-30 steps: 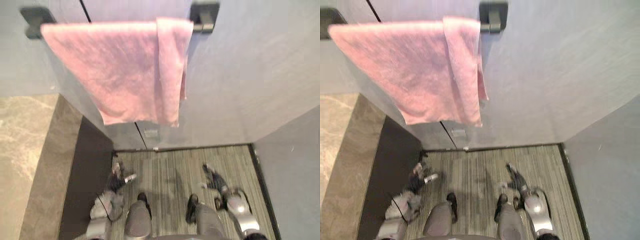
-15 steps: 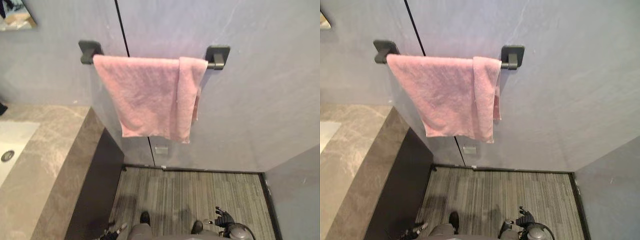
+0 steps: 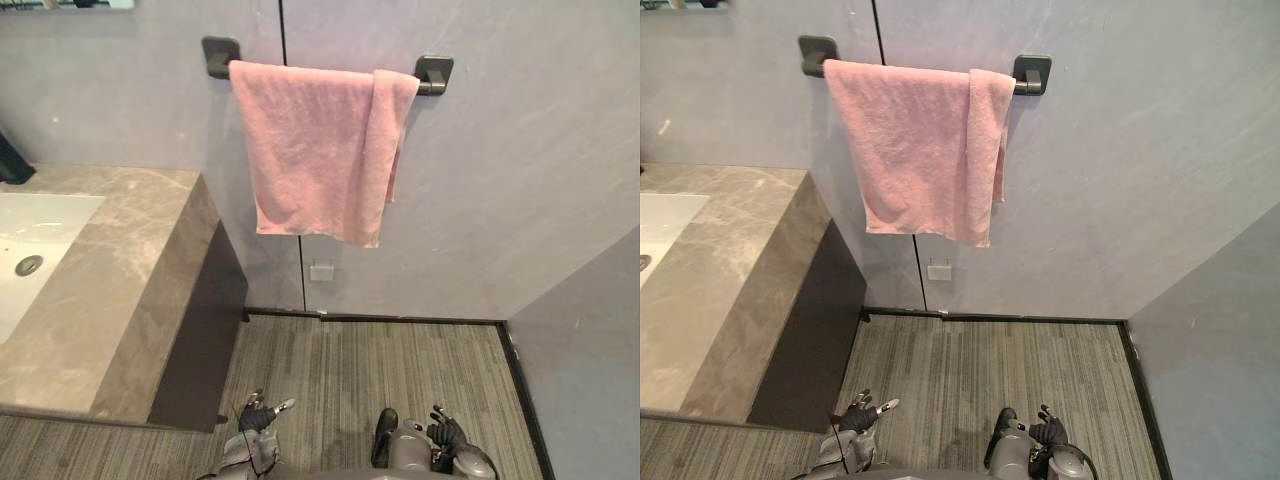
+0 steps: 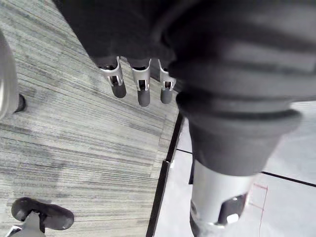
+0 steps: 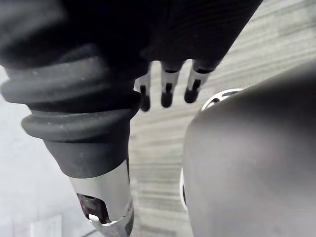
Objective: Organize washtable
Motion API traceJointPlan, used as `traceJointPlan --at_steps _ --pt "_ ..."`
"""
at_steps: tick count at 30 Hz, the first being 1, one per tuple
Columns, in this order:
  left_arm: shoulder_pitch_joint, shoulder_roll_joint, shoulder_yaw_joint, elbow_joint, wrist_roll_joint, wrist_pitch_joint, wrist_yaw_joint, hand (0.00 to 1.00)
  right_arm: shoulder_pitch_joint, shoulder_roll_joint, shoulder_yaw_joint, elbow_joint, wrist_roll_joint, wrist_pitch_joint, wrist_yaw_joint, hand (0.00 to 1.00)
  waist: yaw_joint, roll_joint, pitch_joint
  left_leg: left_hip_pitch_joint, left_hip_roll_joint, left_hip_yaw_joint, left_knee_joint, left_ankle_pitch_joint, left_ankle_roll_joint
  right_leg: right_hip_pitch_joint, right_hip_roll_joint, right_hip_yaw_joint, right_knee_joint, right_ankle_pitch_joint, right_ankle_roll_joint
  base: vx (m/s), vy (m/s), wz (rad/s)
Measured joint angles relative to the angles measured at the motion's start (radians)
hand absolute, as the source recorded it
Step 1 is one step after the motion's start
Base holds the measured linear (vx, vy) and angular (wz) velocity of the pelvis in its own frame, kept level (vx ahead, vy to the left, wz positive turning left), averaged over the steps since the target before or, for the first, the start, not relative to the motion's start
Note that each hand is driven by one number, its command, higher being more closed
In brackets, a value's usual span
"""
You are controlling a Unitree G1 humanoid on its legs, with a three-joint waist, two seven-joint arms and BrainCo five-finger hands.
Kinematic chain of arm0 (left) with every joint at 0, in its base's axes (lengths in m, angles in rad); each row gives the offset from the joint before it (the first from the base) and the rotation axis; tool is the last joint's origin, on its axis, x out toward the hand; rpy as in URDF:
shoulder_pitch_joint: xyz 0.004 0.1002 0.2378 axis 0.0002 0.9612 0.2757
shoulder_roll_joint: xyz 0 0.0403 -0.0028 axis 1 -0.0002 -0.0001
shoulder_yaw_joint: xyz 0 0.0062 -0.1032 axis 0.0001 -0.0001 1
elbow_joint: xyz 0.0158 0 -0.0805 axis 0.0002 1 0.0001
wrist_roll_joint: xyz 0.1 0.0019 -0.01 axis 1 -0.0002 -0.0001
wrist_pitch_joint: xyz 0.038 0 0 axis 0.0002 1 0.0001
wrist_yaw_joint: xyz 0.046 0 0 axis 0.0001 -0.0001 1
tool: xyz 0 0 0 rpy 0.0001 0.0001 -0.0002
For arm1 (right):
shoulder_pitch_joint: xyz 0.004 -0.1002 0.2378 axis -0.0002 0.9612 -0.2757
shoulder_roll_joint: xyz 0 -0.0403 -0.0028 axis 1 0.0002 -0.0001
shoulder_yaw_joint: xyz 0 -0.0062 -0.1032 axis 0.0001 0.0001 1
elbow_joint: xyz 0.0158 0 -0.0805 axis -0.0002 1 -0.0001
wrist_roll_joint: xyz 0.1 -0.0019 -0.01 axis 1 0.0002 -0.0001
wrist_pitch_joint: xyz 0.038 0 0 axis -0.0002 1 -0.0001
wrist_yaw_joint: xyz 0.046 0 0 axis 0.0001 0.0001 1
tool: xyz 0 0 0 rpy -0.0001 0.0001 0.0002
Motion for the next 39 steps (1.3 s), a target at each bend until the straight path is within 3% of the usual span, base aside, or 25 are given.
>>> traceJointPlan --at_steps 1,2,3,4,5,8,10,11,12,16,18,19,20,21,24,27,28,29,31,32,34,36,37,38,39 --pt "0.007 0.002 0.004 -0.003 0.002 -0.001 0.0 0.0 0.0 0.001 0.001 -0.004 0.001 0.0 0.002 0.0 0.003 0.02 0.005 -0.005 0.009 0.027 -0.003 0.003 0.019 -0.015 -0.001 -0.001 0.016 -0.016 -0.009 -0.38 -0.005 -0.55" --pt "0.012 0.002 0.025 -0.006 0.007 -0.002 -0.003 0.0 -0.003 0.0 0.007 -0.019 0.0 0.001 0.004 0.0 0.017 0.024 0.005 -0.018 0.018 0.056 0.003 0.007 0.023 -0.068 -0.009 0.005 0.19 -0.089 -0.042 -0.28 -0.045 -0.52" --pt "0.013 0.004 0.037 -0.007 0.012 -0.001 -0.004 0.0 0.002 -0.001 0.015 -0.029 -0.001 0.0 0.004 0.0 0.02 0.024 0.005 -0.022 0.025 0.063 0.005 0.014 0.023 -0.083 -0.009 0.018 0.297 -0.14 -0.042 -0.28 -0.086 -0.53" --pt "0.018 0.013 0.047 -0.01 0.018 -0.001 -0.008 0.0 0.01 -0.001 0.018 -0.034 -0.001 -0.003 0.006 0.0 0.025 0.024 0.002 -0.032 0.042 0.068 0.008 0.028 0.019 -0.082 0.009 0.05 0.465 -0.249 -0.013 -0.2 -0.13 -0.3" --pt "0.021 0.015 0.074 -0.01 0.019 -0.002 -0.011 0.0 0.011 0.0 0.019 -0.029 0.0 -0.002 0.011 0.0 0.029 0.02 -0.001 -0.047 0.051 0.067 0.008 0.045 0.013 -0.064 0.022 0.087 0.549 -0.303 0.019 -0.16 -0.158 -0.16" --pt "0.037 0.017 0.149 -0.011 0.017 -0.003 -0.011 0.0 0.028 0.005 0.027 -0.022 0.011 -0.002 0.02 0.0 0.03 -0.007 -0.029 -0.136 0.061 0.033 0.033 0.091 0.0 0.013 0.048 0.246 0.558 -0.445 0.128 -0.14 -0.284 0.21" --pt "0.039 0.012 0.198 -0.009 0.009 -0.002 -0.011 0.0 0.021 -0.005 0.031 -0.01 0.012 -0.001 0.018 0.0 0.038 0.004 -0.037 -0.206 0.081 -0.023 0.055 0.118 -0.02 0.028 0.125 0.307 0.445 -0.483 0.105 -0.13 -0.337 0.36" --pt "0.054 -0.004 0.198 -0.006 -0.002 0.001 -0.01 0.0 0.015 -0.026 0.037 0.007 0.012 -0.001 0.017 0.0 0.067 0.042 -0.057 -0.233 0.099 -0.041 0.028 0.153 -0.03 0.037 0.165 0.316 0.36 -0.472 0.08 -0.12 -0.231 0.15" --pt "0.065 -0.007 0.196 -0.004 -0.004 0.002 -0.01 0.0 0.009 -0.036 0.037 0.015 0.012 -0.002 0.014 0.0 0.081 0.052 -0.062 -0.244 0.103 -0.048 0.002 0.179 -0.027 0.039 0.178 0.316 0.323 -0.461 0.054 -0.2 -0.191 0.02" --pt "0.084 -0.009 0.198 0.002 -0.055 0.0 -0.009 0.0 -0.026 -0.069 0.063 0.048 0.011 -0.002 -0.003 0.0 0.079 0.064 -0.06 -0.266 0.102 -0.13 -0.131 0.321 -0.071 0.039 0.19 0.216 0.265 -0.433 -0.016 -0.25 -0.212 0.71" --pt "0.086 -0.005 0.22 0.012 -0.081 -0.001 -0.009 0.0 -0.055 -0.08 0.036 0.073 0.011 -0.005 -0.005 0.0 0.073 0.065 -0.056 -0.295 0.134 -0.094 -0.158 0.38 -0.06 0.036 0.171 0.106 0.219 -0.389 -0.091 -0.25 -0.116 0.88" --pt "0.084 -0.006 0.231 0.012 -0.081 -0.001 -0.009 0.0 -0.063 -0.078 0.021 0.079 0.011 -0.004 -0.005 0.0 0.072 0.061 -0.05 -0.301 0.146 -0.065 -0.114 0.373 -0.049 0.038 0.163 0.082 0.213 -0.382 -0.095 -0.26 -0.046 1.2" --pt "0.082 -0.005 0.241 0.008 -0.08 -0.004 -0.01 0.0 -0.055 -0.084 -0.008 0.084 0.011 -0.003 -0.009 0.0 0.071 0.048 -0.041 -0.296 0.155 -0.032 -0.015 0.321 0.002 0.056 0.13 0.026 0.211 -0.376 -0.095 -0.3 -0.01 1.43" --pt "0.083 -0.007 0.26 0.009 -0.079 -0.004 -0.011 0.0 -0.04 -0.088 -0.029 0.09 0.011 -0.003 -0.009 0.0 0.067 0.044 -0.039 -0.281 0.16 -0.03 0.051 0.275 0.014 0.075 0.101 -0.027 0.201 -0.366 -0.088 -0.25 0.04 1.5" --pt "0.085 -0.006 0.297 0.025 -0.078 -0.001 -0.011 0.0 -0.034 -0.106 -0.093 0.133 0.011 -0.003 -0.009 0.0 0.048 0.041 -0.04 -0.234 0.183 -0.032 0.129 0.2 0.009 0.099 0.052 -0.119 0.155 -0.327 -0.07 -0.21 0.173 1.27" --pt "0.085 -0.001 0.343 0.051 -0.075 0.007 -0.009 0.0 -0.019 -0.111 -0.156 0.165 0.012 -0.002 -0.009 0.0 0.032 0.042 -0.043 -0.162 0.276 0.035 0.168 0.163 -0.009 0.122 -0.016 -0.227 0.105 -0.251 -0.016 -0.2 0.393 1.27" --pt "0.084 -0.007 0.355 0.056 -0.075 0.014 -0.009 0.0 -0.013 -0.114 -0.191 0.17 0.012 -0.002 -0.009 0.0 0.016 0.056 -0.047 -0.172 0.271 0.075 0.134 0.149 -0.036 0.128 -0.046 -0.286 0.112 -0.237 0.012 -0.18 0.442 1.7" --pt "0.089 0.021 0.343 0.06 -0.069 0.014 -0.007 0.0 -0.007 -0.093 -0.21 0.209 0.016 0.004 -0.004 0.0 0.019 0.04 -0.048 -0.18 0.208 0.071 0.052 0.145 -0.032 0.127 -0.052 -0.292 0.095 -0.237 0.035 -0.15 0.303 1.66" --pt "0.085 0.068 0.342 0.082 -0.065 0.03 0.001 0.0 0.014 -0.064 -0.227 0.239 0.034 0.012 -0.003 0.0 0.01 0.002 -0.06 -0.184 0.13 0.015 -0.067 0.189 -0.018 0.18 -0.041 -0.354 0.008 -0.211 0.006 -0.08 0.113 1.68" --pt "0.089 0.074 0.342 0.091 -0.058 0.037 0.007 0.0 0.02 -0.06 -0.248 0.243 0.048 0.014 -0.005 0.0 0.002 0.001 -0.06 -0.187 0.115 0.023 -0.072 0.193 -0.011 0.22 -0.073 -0.423 -0.022 -0.163 0.029 -0.07 0.256 1.87" --pt "0.117 0.081 0.338 0.108 -0.041 0.042 0.009 0.0 0.02 -0.058 -0.249 0.241 0.067 0.013 -0.009 0.0 0.004 0.016 -0.052 -0.222 0.086 0.021 -0.014 0.168 0.013 0.269 -0.125 -0.502 -0.015 -0.147 0.045 -0.07 0.359 1.27" --pt "0.146 0.083 0.3 0.112 -0.024 0.042 0.01 0.0 0.02 -0.06 -0.249 0.242 0.084 0.013 -0.005 0.0 -0.007 0.015 -0.068 -0.266 -0.005 -0.075 0.011 0.126 0.047 0.302 -0.202 -0.572 0.045 -0.141 0.047 -0.03 0.323 1.4" --pt "0.143 0.081 0.282 0.114 -0.006 0.042 0.01 0.0 0.025 -0.063 -0.253 0.243 0.096 0.012 -0.006 0.0 -0.01 0.023 -0.065 -0.279 -0.041 -0.108 0.018 0.104 0.083 0.314 -0.248 -0.585 0.098 -0.128 0.028 0.02 0.339 1.75" --pt "0.142 0.087 0.259 0.125 0.01 0.04 0.01 0.0 0.033 -0.07 -0.265 0.236 0.107 0.007 -0.009 0.0 -0.013 0.034 -0.059 -0.27 -0.085 -0.146 0.01 0.101 0.097 0.307 -0.301 -0.508 0.201 -0.102 -0.098 0.08 0.435 2.1" --pt "0.147 0.088 0.233 0.141 0.036 0.039 0.012 0.0 0.034 -0.082 -0.259 0.236 0.12 -0.005 -0.007 0.0 -0.005 0.059 -0.047 -0.223 -0.119 -0.211 -0.017 0.139 0.147 0.22 -0.272 -0.206 0.359 -0.139 -0.167 0.09 0.326 1.58"
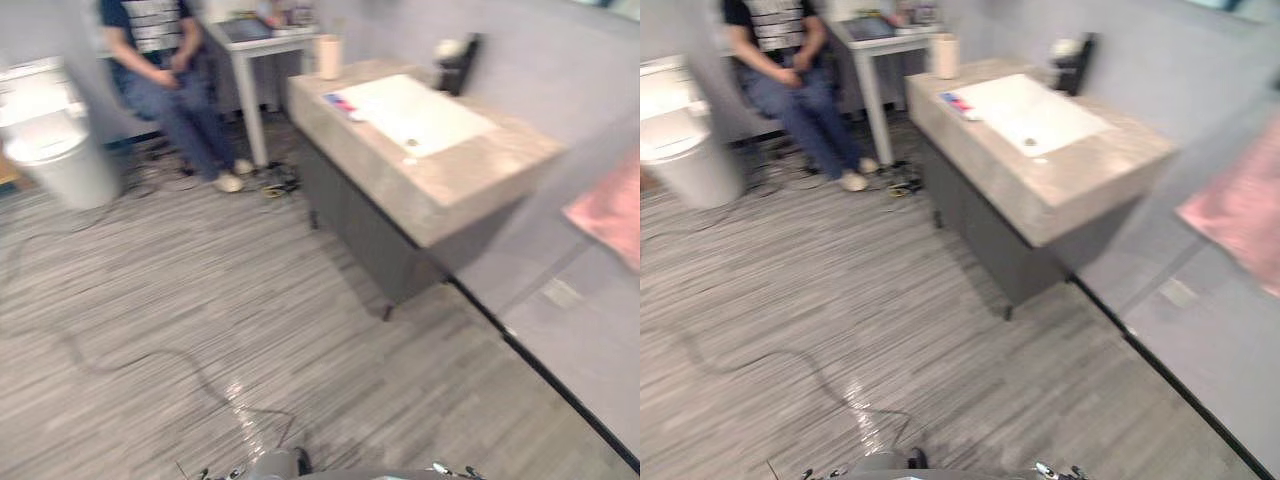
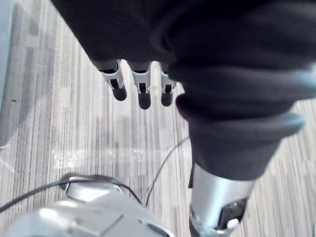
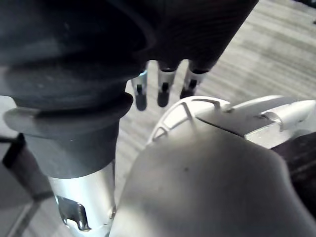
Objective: Organize washtable
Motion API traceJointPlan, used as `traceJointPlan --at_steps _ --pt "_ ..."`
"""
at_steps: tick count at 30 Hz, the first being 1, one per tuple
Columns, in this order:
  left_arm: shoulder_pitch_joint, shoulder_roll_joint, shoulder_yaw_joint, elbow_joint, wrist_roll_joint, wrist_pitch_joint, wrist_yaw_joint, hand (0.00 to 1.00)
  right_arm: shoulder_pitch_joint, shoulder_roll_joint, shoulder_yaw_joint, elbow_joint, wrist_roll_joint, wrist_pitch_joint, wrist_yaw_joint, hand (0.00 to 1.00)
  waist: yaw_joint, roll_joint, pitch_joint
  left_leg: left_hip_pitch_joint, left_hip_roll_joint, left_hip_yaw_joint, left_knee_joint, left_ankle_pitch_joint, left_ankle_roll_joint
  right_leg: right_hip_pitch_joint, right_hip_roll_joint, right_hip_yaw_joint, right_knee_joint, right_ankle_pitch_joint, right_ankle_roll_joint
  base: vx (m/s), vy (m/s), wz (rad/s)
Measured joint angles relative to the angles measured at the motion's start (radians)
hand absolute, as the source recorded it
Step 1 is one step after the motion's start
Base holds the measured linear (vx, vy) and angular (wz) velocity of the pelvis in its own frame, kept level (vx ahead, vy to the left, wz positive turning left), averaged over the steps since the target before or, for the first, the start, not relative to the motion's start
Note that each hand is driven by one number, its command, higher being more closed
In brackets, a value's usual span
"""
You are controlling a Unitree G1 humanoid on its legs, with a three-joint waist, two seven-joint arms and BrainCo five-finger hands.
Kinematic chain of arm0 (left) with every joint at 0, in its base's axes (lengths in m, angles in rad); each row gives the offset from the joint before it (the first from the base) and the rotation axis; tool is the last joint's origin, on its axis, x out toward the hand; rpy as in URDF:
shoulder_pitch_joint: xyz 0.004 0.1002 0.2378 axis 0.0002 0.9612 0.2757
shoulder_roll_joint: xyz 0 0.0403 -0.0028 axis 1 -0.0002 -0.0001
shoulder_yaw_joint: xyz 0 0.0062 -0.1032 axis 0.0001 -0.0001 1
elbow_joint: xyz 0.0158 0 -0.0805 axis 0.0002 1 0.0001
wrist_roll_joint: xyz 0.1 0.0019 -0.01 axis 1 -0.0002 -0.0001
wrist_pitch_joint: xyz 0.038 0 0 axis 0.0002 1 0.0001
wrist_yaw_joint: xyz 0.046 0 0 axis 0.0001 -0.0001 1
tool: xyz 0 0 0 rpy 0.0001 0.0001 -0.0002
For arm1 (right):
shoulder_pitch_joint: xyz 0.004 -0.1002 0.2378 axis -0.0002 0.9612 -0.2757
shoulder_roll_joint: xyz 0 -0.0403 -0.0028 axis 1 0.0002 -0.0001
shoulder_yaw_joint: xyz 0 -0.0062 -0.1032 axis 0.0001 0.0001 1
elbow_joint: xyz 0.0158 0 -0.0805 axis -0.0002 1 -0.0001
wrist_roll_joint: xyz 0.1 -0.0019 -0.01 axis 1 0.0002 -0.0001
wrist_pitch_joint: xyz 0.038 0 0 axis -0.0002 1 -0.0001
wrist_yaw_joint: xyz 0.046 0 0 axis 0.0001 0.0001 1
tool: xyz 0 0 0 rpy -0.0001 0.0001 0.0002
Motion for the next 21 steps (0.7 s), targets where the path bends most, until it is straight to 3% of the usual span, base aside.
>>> traceJointPlan --at_steps 1,2,3,5,9,12,16,17,18,19,20,21 --pt "0.001 0.003 0.001 0.001 0.002 0.0 0.0 0.0 0.0 0.001 0.0 0.0 0.0 -0.001 0.0 0.0 0.001 0.003 0.002 0.005 -0.003 -0.008 -0.004 0.006 0.004 -0.008 0.011 0.032 0.016 -0.02 0.018 0.11 0.239 1.37" --pt "0.011 0.034 0.004 0.02 0.007 0.002 0.002 0.0 -0.002 0.024 0.016 -0.002 0.004 -0.006 0.004 0.0 -0.001 -0.012 0.005 0.045 -0.027 -0.057 -0.038 0.021 0.028 -0.052 0.125 0.215 0.118 -0.14 0.121 0.1 0.11 1.02" --pt "0.012 0.055 0.01 0.029 0.013 0.002 0.002 0.0 -0.002 0.045 0.019 -0.001 0.01 -0.01 0.005 0.0 0.001 -0.036 0.004 0.072 -0.047 -0.083 -0.066 0.031 0.044 -0.078 0.182 0.261 0.159 -0.191 0.117 0.11 0.093 1.26" --pt "0.022 0.056 0.057 0.029 0.04 0.003 -0.001 0.0 -0.006 0.059 0.058 -0.007 0.009 -0.014 0.006 0.0 0.004 -0.078 0.016 0.125 -0.082 -0.103 -0.115 0.036 0.065 -0.158 0.273 0.24 0.179 -0.264 0.091 0.13 0.053 0.77" --pt "0.015 0.002 0.086 0.023 0.083 0.005 -0.006 0.0 0.04 0.071 0.088 -0.105 0.011 -0.024 0.006 0.0 -0.002 -0.048 0.023 0.177 -0.08 -0.162 -0.117 0.002 0.087 -0.257 0.378 0.198 0.008 -0.257 0.108 0.15 0.075 0.61" --pt "-0.04 -0.023 0.146 0.004 0.102 0.004 -0.007 0.0 0.084 0.093 0.092 -0.148 0.011 -0.023 0.006 0.0 0.0 -0.054 0.022 0.202 -0.07 -0.176 -0.082 -0.083 0.055 -0.267 0.396 0.207 -0.281 -0.168 0.144 0.33 -0.001 0.63" --pt "-0.074 -0.047 0.203 -0.022 0.116 0.003 -0.006 0.0 0.121 0.113 0.076 -0.168 0.037 -0.019 0.007 0.0 -0.007 -0.048 0.021 0.282 -0.044 -0.209 -0.087 -0.143 0.026 -0.194 0.42 0.201 -0.355 -0.104 0.111 0.45 -0.079 0.41" --pt "-0.072 -0.048 0.206 -0.021 0.118 0.002 -0.007 0.0 0.135 0.11 0.077 -0.171 0.043 -0.016 0.007 0.0 -0.018 -0.032 0.009 0.294 -0.006 -0.208 -0.039 -0.153 -0.015 -0.146 0.457 0.197 -0.4 -0.071 0.111 0.72 -0.128 0.59" --pt "-0.074 -0.046 0.239 -0.023 0.119 0.002 -0.009 0.0 0.139 0.122 0.08 -0.173 0.046 -0.014 0.007 0.0 -0.032 -0.048 0.0 0.228 0.012 -0.154 0.14 -0.16 -0.079 -0.098 0.462 0.19 -0.429 0.036 0.091 0.7 -0.124 0.47" --pt "-0.082 -0.049 0.252 -0.024 0.119 0.004 -0.009 0.0 0.142 0.118 0.079 -0.173 0.047 -0.012 0.008 0.0 -0.027 -0.044 0.0 0.191 0.031 -0.124 0.231 -0.146 -0.121 -0.083 0.465 0.18 -0.416 0.028 0.108 0.58 -0.075 0.23" --pt "-0.085 -0.068 0.285 -0.039 0.119 0.004 -0.014 0.0 0.14 0.103 0.095 -0.175 0.047 -0.007 0.008 0.0 -0.024 -0.032 0.001 0.134 0.069 -0.08 0.417 -0.055 -0.227 -0.045 0.474 0.169 -0.402 0.005 0.095 0.57 -0.05 -0.02" --pt "-0.081 -0.075 0.307 -0.046 0.12 0.002 -0.018 0.0 0.129 0.097 0.117 -0.192 0.047 -0.005 0.007 0.0 -0.017 -0.04 -0.005 0.075 0.103 -0.026 0.595 0.127 -0.24 0.018 0.471 0.183 -0.426 -0.019 0.091 0.58 -0.033 -0.1"
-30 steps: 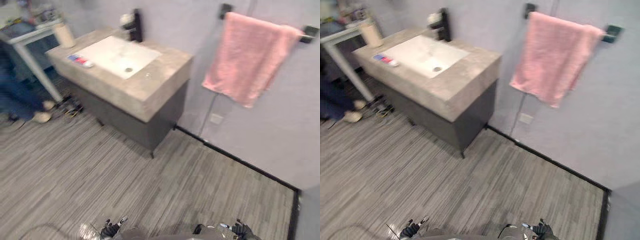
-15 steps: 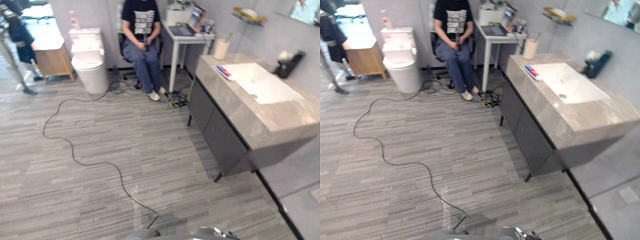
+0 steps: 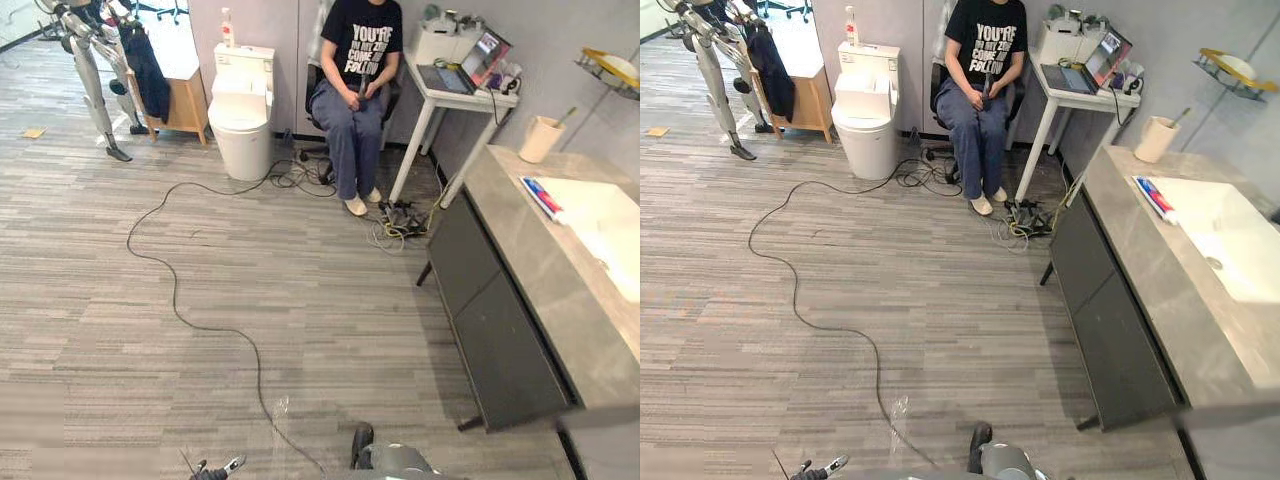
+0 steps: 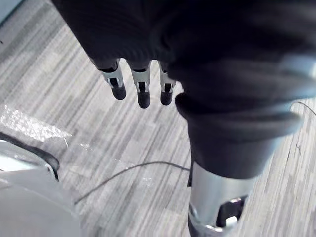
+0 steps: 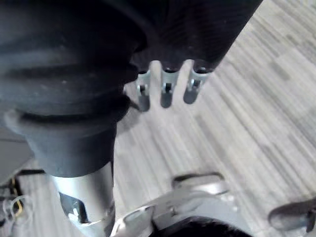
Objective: Organize washtable
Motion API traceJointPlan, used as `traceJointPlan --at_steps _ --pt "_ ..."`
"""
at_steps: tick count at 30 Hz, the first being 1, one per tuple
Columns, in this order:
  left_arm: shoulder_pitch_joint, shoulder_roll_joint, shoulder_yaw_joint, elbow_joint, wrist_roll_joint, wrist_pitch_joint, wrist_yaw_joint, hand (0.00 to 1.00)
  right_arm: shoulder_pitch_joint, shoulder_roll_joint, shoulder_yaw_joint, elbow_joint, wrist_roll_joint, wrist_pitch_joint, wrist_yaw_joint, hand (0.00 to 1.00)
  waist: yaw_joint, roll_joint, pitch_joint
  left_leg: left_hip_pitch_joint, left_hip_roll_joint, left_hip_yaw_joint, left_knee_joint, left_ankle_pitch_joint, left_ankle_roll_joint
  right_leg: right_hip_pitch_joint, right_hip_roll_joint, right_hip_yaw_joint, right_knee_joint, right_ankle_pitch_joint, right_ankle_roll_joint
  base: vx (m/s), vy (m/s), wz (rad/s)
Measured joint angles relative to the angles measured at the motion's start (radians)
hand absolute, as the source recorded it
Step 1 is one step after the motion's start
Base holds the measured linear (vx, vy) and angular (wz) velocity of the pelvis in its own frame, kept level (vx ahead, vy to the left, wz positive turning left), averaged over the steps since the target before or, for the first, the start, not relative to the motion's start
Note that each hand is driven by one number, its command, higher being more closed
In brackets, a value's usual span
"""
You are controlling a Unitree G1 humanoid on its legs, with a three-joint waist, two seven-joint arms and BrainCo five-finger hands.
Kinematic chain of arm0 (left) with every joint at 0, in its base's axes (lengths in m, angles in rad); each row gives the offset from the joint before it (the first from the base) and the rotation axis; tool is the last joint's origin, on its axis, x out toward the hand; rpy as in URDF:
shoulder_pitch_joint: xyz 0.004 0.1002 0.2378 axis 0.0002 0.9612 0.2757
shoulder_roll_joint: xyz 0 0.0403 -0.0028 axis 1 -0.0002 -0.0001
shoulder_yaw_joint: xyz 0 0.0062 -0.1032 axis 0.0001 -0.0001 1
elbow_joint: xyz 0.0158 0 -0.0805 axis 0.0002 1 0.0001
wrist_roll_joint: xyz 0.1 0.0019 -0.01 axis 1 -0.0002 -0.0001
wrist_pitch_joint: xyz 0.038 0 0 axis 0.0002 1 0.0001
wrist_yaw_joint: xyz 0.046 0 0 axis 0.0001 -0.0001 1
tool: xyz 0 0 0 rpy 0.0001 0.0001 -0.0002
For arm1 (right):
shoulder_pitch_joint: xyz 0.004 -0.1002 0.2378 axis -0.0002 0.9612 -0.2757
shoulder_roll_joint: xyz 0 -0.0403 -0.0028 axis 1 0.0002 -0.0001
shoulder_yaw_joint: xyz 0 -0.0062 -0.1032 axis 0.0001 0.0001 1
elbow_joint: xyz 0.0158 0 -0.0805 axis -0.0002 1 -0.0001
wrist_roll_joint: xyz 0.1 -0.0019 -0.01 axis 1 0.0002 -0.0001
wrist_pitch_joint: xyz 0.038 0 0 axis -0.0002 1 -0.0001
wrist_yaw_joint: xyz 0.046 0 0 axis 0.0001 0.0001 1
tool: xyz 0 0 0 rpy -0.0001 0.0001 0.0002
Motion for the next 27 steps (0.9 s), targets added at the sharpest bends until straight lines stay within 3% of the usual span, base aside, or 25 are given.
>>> traceJointPlan --at_steps 1,2,3,6,7,8,9,10,11,13,16,17,18,19,20,21,23,25,27 --pt "0.002 -0.002 0.002 0.0 0.0 0.0 -0.003 0.0 -0.002 -0.009 0.014 -0.005 -0.002 -0.002 0.001 0.0 0.007 0.006 0.002 -0.035 0.027 0.031 0.072 0.004 0.02 0.028 0.003 0.015 -0.01 -0.009 -0.003 0.54 -0.007 -0.3" --pt "0.005 -0.001 0.006 -0.001 0.0 0.001 -0.005 0.0 -0.021 -0.022 0.027 -0.001 -0.006 -0.002 0.001 0.0 0.027 0.008 0.004 -0.095 0.084 0.078 0.174 -0.054 0.1 0.072 0.005 0.047 -0.032 -0.023 -0.004 0.49 0.043 -0.56" --pt "0.009 0.0 0.008 -0.003 0.0 0.003 -0.004 0.0 -0.047 -0.023 0.034 0.004 -0.008 -0.003 -0.001 0.0 0.047 0.005 0.005 -0.157 0.125 0.098 0.205 -0.094 0.121 0.106 -0.008 0.08 -0.054 -0.024 -0.004 0.47 0.08 -0.63" --pt "0.028 0.001 0.0 -0.006 0.0 0.003 -0.004 0.0 -0.127 -0.012 0.083 0.007 -0.011 -0.012 -0.001 0.0 0.062 -0.01 0.017 -0.249 0.17 0.102 0.088 -0.158 0.114 0.152 -0.063 0.124 -0.061 -0.029 0.004 0.41 0.232 -0.59" --pt "0.039 0.0 -0.016 -0.006 0.002 0.003 -0.004 0.0 -0.149 0.001 0.099 0.005 -0.017 -0.019 0.0 0.0 0.07 -0.012 0.02 -0.266 0.185 0.105 -0.06 -0.161 0.116 0.177 -0.096 0.136 -0.051 -0.052 0.041 0.35 0.314 -0.42" --pt "0.046 -0.005 -0.049 -0.006 0.006 0.001 -0.003 0.0 -0.148 -0.002 0.114 -0.006 -0.023 -0.024 0.001 0.0 0.078 0.013 0.009 -0.248 0.199 0.091 -0.312 -0.114 0.103 0.187 -0.1 0.152 -0.029 -0.101 0.106 0.35 0.382 -0.33" --pt "0.059 -0.015 -0.063 -0.005 0.01 0.0 -0.004 0.0 -0.15 -0.008 0.132 -0.007 -0.03 -0.028 0.002 0.0 0.08 0.053 0.001 -0.255 0.218 0.078 -0.408 -0.033 0.138 0.197 -0.096 0.162 -0.018 -0.135 0.139 0.37 0.406 0.0" --pt "0.046 0.022 -0.082 0.003 0.017 0.0 -0.002 0.0 -0.155 0.03 0.169 0.01 -0.041 -0.021 0.002 0.0 0.074 0.001 0.001 -0.255 0.169 0.101 -0.38 -0.069 0.146 0.201 -0.142 0.196 -0.007 -0.184 0.152 0.43 0.415 0.3" --pt "0.032 0.036 -0.097 -0.005 0.021 -0.002 -0.003 0.0 -0.162 0.032 0.206 0.027 -0.052 -0.021 0.019 0.0 0.074 -0.023 -0.003 -0.245 0.142 0.107 -0.426 -0.076 0.134 0.186 -0.129 0.233 0.002 -0.184 0.137 0.33 0.277 0.35" --pt "0.037 0.03 -0.108 -0.012 0.03 -0.001 -0.002 0.0 -0.169 0.029 0.2 0.047 -0.071 -0.021 0.02 0.0 0.077 -0.037 -0.01 -0.209 0.109 0.125 -0.476 -0.081 0.137 0.167 -0.109 0.239 0.008 -0.147 0.089 0.24 0.163 -0.1" --pt "0.057 0.034 -0.114 0.0 0.04 0.0 -0.004 0.0 -0.164 0.03 0.197 0.046 -0.091 -0.035 0.021 0.0 0.074 -0.041 -0.013 -0.11 0.075 0.18 -0.543 -0.105 0.155 0.104 -0.148 0.3 0.189 -0.119 0.087 0.22 0.201 -0.47" --pt "0.058 0.044 -0.128 0.01 0.04 -0.001 -0.004 0.0 -0.164 0.029 0.197 0.047 -0.096 -0.039 0.021 0.0 0.072 -0.049 -0.011 -0.068 0.067 0.193 -0.572 -0.107 0.152 0.046 -0.162 0.315 0.313 -0.1 0.115 0.19 0.106 -0.34" --pt "0.06 0.059 -0.154 0.024 0.042 0.0 -0.005 0.0 -0.163 0.025 0.198 0.048 -0.097 -0.042 0.023 0.0 0.071 -0.05 -0.007 -0.021 0.053 0.202 -0.6 -0.113 0.148 -0.022 -0.181 0.323 0.468 -0.033 0.194 0.17 0.053 -0.22" --pt "0.06 0.065 -0.161 0.03 0.044 0.0 -0.005 0.0 -0.163 0.023 0.198 0.048 -0.097 -0.044 0.024 0.0 0.069 -0.053 -0.006 0.002 0.049 0.202 -0.613 -0.115 0.149 -0.048 -0.188 0.322 0.532 0.01 0.205 0.13 0.037 -0.09" --pt "0.059 0.069 -0.158 0.038 0.051 0.0 -0.004 0.0 -0.163 0.02 0.194 0.056 -0.097 -0.047 0.024 0.0 0.065 -0.057 -0.006 0.041 0.047 0.204 -0.633 -0.121 0.159 -0.091 -0.204 0.29 0.645 -0.02 0.169 0.14 0.004 0.0" --pt "0.057 0.07 -0.158 0.038 0.052 0.0 -0.002 0.0 -0.163 0.015 0.196 0.056 -0.096 -0.05 0.024 0.0 0.059 -0.058 -0.005 0.063 0.049 0.207 -0.64 -0.127 0.17 -0.126 -0.217 0.239 0.69 -0.119 0.114 0.15 -0.021 0.0" --pt "0.062 0.07 -0.156 0.044 0.056 0.006 0.007 0.0 -0.164 0.007 0.198 0.057 -0.096 -0.053 0.023 0.0 0.043 -0.057 -0.006 0.098 0.059 0.23 -0.663 -0.128 0.171 -0.166 -0.214 0.142 0.626 -0.191 0.092 0.19 -0.091 -0.1" --pt "0.061 0.069 -0.156 0.049 0.057 0.004 0.015 0.0 -0.164 -0.007 0.195 0.075 -0.097 -0.049 0.023 0.0 0.043 -0.055 -0.006 0.121 0.073 0.262 -0.67 -0.126 0.165 -0.196 -0.214 0.048 0.48 -0.193 0.079 0.21 -0.159 -0.3" --pt "0.061 0.067 -0.157 0.054 0.056 0.0 0.017 0.0 -0.154 -0.006 0.162 0.075 -0.096 -0.04 0.026 0.0 0.043 -0.048 -0.004 0.157 0.107 0.296 -0.671 -0.147 0.121 -0.205 -0.22 -0.066 0.267 -0.143 0.041 0.26 -0.204 -0.46"
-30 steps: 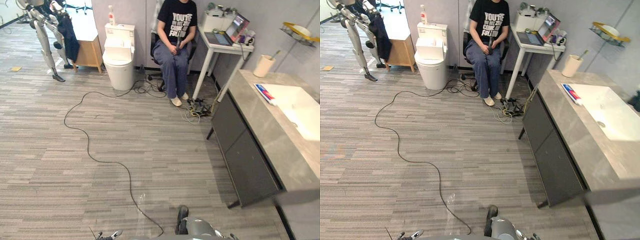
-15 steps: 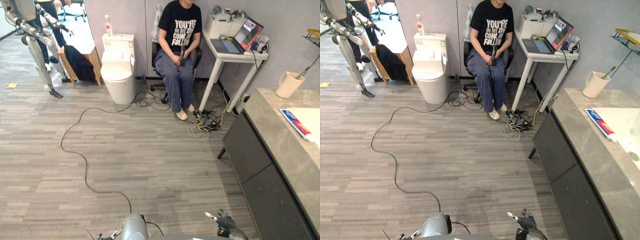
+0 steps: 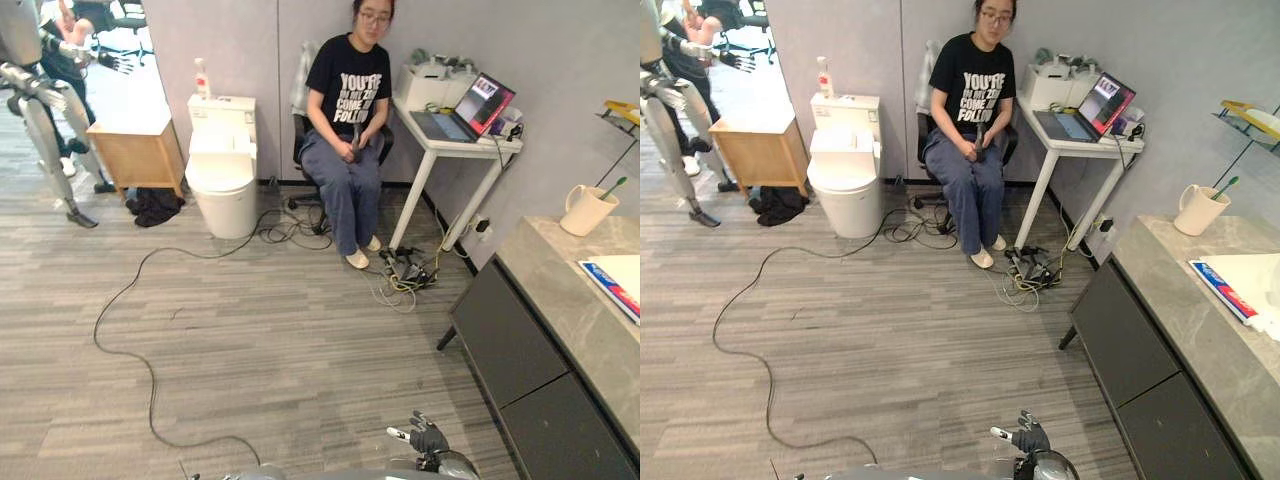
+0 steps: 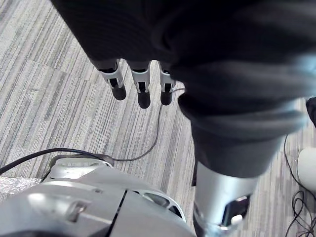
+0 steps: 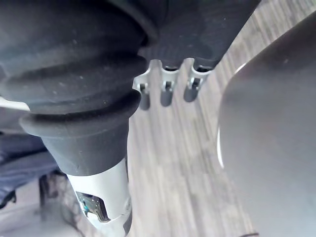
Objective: Organize washtable
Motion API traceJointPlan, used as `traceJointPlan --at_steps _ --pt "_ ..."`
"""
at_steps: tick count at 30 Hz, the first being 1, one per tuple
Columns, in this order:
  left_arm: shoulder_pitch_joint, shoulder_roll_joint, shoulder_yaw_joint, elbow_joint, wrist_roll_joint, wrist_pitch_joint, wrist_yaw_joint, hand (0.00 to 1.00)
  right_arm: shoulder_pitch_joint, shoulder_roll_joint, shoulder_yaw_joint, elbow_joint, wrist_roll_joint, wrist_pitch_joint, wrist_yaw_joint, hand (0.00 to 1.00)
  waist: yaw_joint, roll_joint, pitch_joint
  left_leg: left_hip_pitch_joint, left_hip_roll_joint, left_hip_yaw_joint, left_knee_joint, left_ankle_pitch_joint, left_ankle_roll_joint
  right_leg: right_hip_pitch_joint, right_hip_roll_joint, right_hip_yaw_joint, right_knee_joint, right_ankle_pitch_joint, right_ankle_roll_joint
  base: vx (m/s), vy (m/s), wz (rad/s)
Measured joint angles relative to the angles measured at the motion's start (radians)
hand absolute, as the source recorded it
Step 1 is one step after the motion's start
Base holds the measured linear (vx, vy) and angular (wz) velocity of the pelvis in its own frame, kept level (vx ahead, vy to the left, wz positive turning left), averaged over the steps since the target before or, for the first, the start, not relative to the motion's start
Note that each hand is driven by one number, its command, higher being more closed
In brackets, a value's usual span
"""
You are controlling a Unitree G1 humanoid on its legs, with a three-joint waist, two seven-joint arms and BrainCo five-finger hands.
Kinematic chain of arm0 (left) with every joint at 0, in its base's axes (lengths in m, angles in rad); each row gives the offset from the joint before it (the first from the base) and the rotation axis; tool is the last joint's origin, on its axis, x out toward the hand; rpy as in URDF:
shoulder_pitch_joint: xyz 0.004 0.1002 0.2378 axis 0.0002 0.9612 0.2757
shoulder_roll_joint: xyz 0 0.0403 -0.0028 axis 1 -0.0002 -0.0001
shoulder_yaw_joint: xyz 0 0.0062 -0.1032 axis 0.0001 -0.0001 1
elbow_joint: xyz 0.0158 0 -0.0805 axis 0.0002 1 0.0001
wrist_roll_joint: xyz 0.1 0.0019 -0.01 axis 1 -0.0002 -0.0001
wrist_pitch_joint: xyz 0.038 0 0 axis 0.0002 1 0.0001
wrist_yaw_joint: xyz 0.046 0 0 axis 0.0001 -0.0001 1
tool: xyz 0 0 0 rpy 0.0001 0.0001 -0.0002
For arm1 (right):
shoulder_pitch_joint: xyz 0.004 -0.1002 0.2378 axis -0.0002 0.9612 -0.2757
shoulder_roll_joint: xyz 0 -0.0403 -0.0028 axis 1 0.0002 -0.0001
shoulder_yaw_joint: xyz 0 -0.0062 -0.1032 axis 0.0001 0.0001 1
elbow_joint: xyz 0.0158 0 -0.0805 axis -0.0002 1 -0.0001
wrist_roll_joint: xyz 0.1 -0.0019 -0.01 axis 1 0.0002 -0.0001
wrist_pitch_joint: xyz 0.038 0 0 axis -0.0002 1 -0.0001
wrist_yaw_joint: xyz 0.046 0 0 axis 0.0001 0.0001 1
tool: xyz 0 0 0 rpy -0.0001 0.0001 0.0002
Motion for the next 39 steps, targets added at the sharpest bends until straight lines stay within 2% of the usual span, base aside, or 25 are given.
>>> traceJointPlan --at_steps 1,2,3,5,7,9,11,12,14,17,18,19,20,21,22,23,24,27,29,30,32,34,35,36,39 --pt "0.001 0.0 0.001 0.0 0.0 -0.001 0.0 0.0 0.001 0.002 -0.005 -0.001 0.0 -0.001 0.0 0.0 0.0 -0.003 0.0 0.012 0.006 0.009 0.0 -0.007 -0.017 0.009 -0.002 -0.016 -0.062 0.04 -0.007 0.31 -0.243 -0.49" --pt "0.003 0.005 0.001 -0.001 0.0 -0.002 0.0 0.0 0.004 0.005 -0.007 -0.001 0.0 -0.001 0.0 0.0 0.0 -0.014 0.001 0.035 0.005 0.019 0.0 -0.022 -0.044 0.015 -0.013 -0.032 -0.125 0.127 -0.01 0.27 -0.225 -0.5" --pt "0.001 -0.003 0.0 0.012 0.001 0.0 0.001 0.0 0.006 0.002 -0.019 -0.01 0.0 0.0 0.006 0.0 0.002 -0.006 -0.003 0.068 0.025 0.02 -0.001 -0.041 -0.084 0.025 0.008 -0.039 -0.097 0.17 -0.021 0.34 -0.264 -0.41" --pt "-0.002 -0.037 0.003 0.003 0.003 -0.003 -0.003 0.0 0.016 -0.011 -0.048 -0.04 0.0 -0.001 0.015 0.0 -0.011 0.047 -0.015 0.109 0.083 0.024 -0.039 -0.043 -0.121 0.023 0.071 -0.046 -0.053 0.074 -0.023 0.33 -0.217 -0.26" --pt "-0.001 -0.059 0.014 -0.001 0.002 -0.006 -0.005 0.0 0.016 -0.018 -0.066 -0.051 -0.002 0.0 0.015 0.0 -0.008 0.083 -0.018 0.127 0.143 0.016 0.017 -0.04 -0.135 0.027 0.134 -0.038 -0.031 0.017 -0.045 0.33 -0.204 -0.48" --pt "0.001 -0.07 0.055 -0.009 -0.002 -0.007 -0.012 0.0 0.016 -0.02 -0.067 -0.051 -0.001 0.008 0.013 0.0 0.002 0.094 -0.014 0.03 0.225 -0.062 0.283 -0.019 -0.11 0.048 0.193 -0.013 -0.026 -0.015 -0.063 0.35 -0.222 -0.74" --pt "0.01 -0.091 0.089 -0.045 -0.02 -0.011 -0.024 0.0 0.018 -0.02 -0.062 -0.061 -0.001 0.019 0.013 0.0 0.006 0.099 0.001 -0.118 0.278 -0.213 0.648 0.154 -0.028 0.095 0.253 0.045 -0.019 -0.061 -0.101 0.36 -0.148 -0.86" --pt "0.009 -0.091 0.089 -0.048 -0.019 -0.01 -0.026 0.0 0.018 -0.02 -0.062 -0.061 -0.001 0.022 0.013 0.0 0.01 0.101 0.005 -0.152 0.278 -0.232 0.73 0.149 -0.028 0.109 0.263 0.062 -0.02 -0.069 -0.108 0.23 -0.032 -0.84" --pt "0.009 -0.091 0.084 -0.06 -0.02 -0.01 -0.023 0.0 0.018 -0.018 -0.057 -0.061 0.001 0.028 0.006 0.0 0.016 0.093 0.011 -0.251 0.221 -0.256 0.866 0.078 -0.064 0.142 0.275 0.138 -0.035 -0.085 -0.106 0.25 0.034 -0.95" --pt "0.016 -0.091 0.072 -0.062 -0.023 -0.011 -0.016 0.0 0.02 -0.032 0.003 -0.059 0.0 0.031 -0.007 0.0 0.036 0.082 0.013 -0.322 0.078 -0.315 0.671 -0.034 -0.062 0.176 0.287 0.293 -0.085 -0.08 -0.102 0.28 0.145 -1.56" --pt "0.029 -0.09 0.071 -0.061 -0.029 -0.01 -0.008 0.0 0.019 -0.038 0.039 -0.059 -0.001 0.031 -0.008 0.0 0.039 0.077 0.014 -0.329 0.01 -0.42 0.533 -0.066 -0.051 0.183 0.293 0.377 -0.098 -0.074 -0.084 0.31 0.273 -1.9" --pt "0.03 -0.09 0.066 -0.061 -0.029 -0.009 -0.002 0.0 0.02 -0.042 0.054 -0.059 -0.001 0.03 -0.007 0.0 0.048 0.076 0.013 -0.329 -0.014 -0.481 0.463 -0.07 -0.046 0.179 0.3 0.426 -0.106 -0.071 -0.075 0.38 0.388 -2.31" --pt "0.029 -0.089 0.047 -0.061 -0.035 -0.01 0.0 0.0 0.02 -0.045 0.059 -0.057 -0.003 0.028 -0.006 0.0 0.063 0.079 0.013 -0.316 -0.047 -0.618 0.343 -0.07 -0.046 0.17 0.316 0.513 -0.114 -0.068 -0.055 0.36 0.464 -2.35" --pt "0.025 -0.093 0.023 -0.06 -0.04 -0.011 0.0 0.0 0.024 -0.051 0.057 -0.06 -0.003 0.024 -0.007 0.0 0.056 0.1 0.011 -0.314 -0.036 -0.721 0.244 -0.053 -0.061 0.156 0.347 0.584 -0.107 -0.073 -0.02 0.3 0.442 -2.3" --pt "0.017 -0.094 0.015 -0.058 -0.04 -0.011 0.0 0.0 0.023 -0.056 0.05 -0.064 -0.003 0.021 -0.007 0.0 0.057 0.119 0.011 -0.308 -0.02 -0.731 0.23 -0.047 -0.149 0.152 0.362 0.616 -0.094 -0.079 -0.003 0.28 0.437 -1.99" --pt "0.011 -0.062 0.005 -0.061 -0.04 -0.012 0.001 0.0 0.025 -0.033 0.032 -0.056 -0.002 0.026 -0.006 0.0 0.053 0.078 0.01 -0.298 -0.029 -0.647 0.242 -0.063 -0.121 0.144 0.346 0.678 -0.069 -0.075 0.025 0.23 0.393 -1.56" --pt "-0.018 -0.051 0.004 -0.062 -0.039 -0.019 0.002 0.0 0.04 -0.014 0.03 -0.06 -0.004 0.023 -0.006 0.0 0.04 0.056 0.0 -0.295 -0.034 -0.588 0.254 -0.081 -0.094 0.142 0.318 0.686 -0.097 -0.057 0.027 0.2 0.362 -1.43" --pt "-0.056 -0.035 0.0 -0.06 -0.038 -0.018 0.004 0.0 0.041 -0.004 0.035 -0.07 -0.023 0.023 0.0 0.0 0.031 0.042 -0.001 -0.275 -0.046 -0.455 0.289 -0.106 -0.06 0.116 0.277 0.747 -0.129 -0.024 0.08 0.07 0.317 -1.32" --pt "-0.075 -0.043 0.0 -0.059 -0.039 -0.018 0.003 0.0 0.038 -0.014 0.041 -0.074 -0.025 0.028 0.015 0.0 0.038 0.053 -0.001 -0.237 -0.021 -0.301 0.255 -0.118 -0.036 0.068 0.248 0.658 -0.137 0.03 0.056 -0.02 0.288 -1.99" --pt "-0.078 -0.044 0.003 -0.058 -0.044 -0.017 0.004 0.0 0.034 -0.022 0.042 -0.077 -0.032 0.03 0.017 0.0 0.053 0.052 0.0 -0.195 -0.005 -0.192 0.221 -0.117 -0.031 0.03 0.209 0.501 -0.093 0.03 0.045 -0.02 0.199 -2.29" --pt "-0.089 -0.045 -0.001 -0.057 -0.059 -0.008 0.003 0.0 0.035 -0.024 0.042 -0.078 -0.045 0.034 0.018 0.0 0.057 0.052 -0.001 -0.133 0.006 -0.048 0.179 -0.117 -0.031 0.027 0.119 0.169 -0.067 0.029 0.033 -0.04 0.093 -2.15" --pt "-0.105 -0.048 -0.005 -0.05 -0.063 -0.005 0.001 0.0 0.028 -0.03 0.039 -0.08 -0.062 0.037 0.022 0.0 0.05 0.067 -0.003 -0.115 0.029 0.029 0.15 -0.116 -0.03 0.027 0.09 0.013 -0.11 0.052 0.0 -0.05 -0.019 -1.6" --pt "-0.118 -0.045 -0.017 -0.045 -0.065 -0.003 0.0 0.0 0.028 -0.03 0.035 -0.077 -0.067 0.038 0.02 0.0 0.051 0.068 -0.003 -0.101 0.036 0.059 0.131 -0.113 -0.033 0.04 0.089 -0.038 -0.143 0.094 0.018 -0.01 -0.095 -1.34" --pt "-0.126 -0.043 -0.029 -0.037 -0.067 -0.001 0.0 0.0 0.026 -0.03 0.03 -0.078 -0.066 0.039 0.019 0.0 0.046 0.07 -0.001 -0.088 0.041 0.069 0.113 -0.106 -0.045 0.039 0.104 -0.021 -0.159 0.109 0.024 0.02 -0.08 -0.84" --pt "-0.135 -0.068 -0.042 -0.035 -0.068 -0.001 -0.004 0.0 0.019 -0.02 -0.008 -0.08 -0.064 0.032 0.015 0.0 0.011 0.074 -0.002 -0.062 0.036 0.05 0.056 -0.076 -0.062 0.053 0.113 -0.031 -0.149 0.084 0.016 0.05 -0.145 0.06"
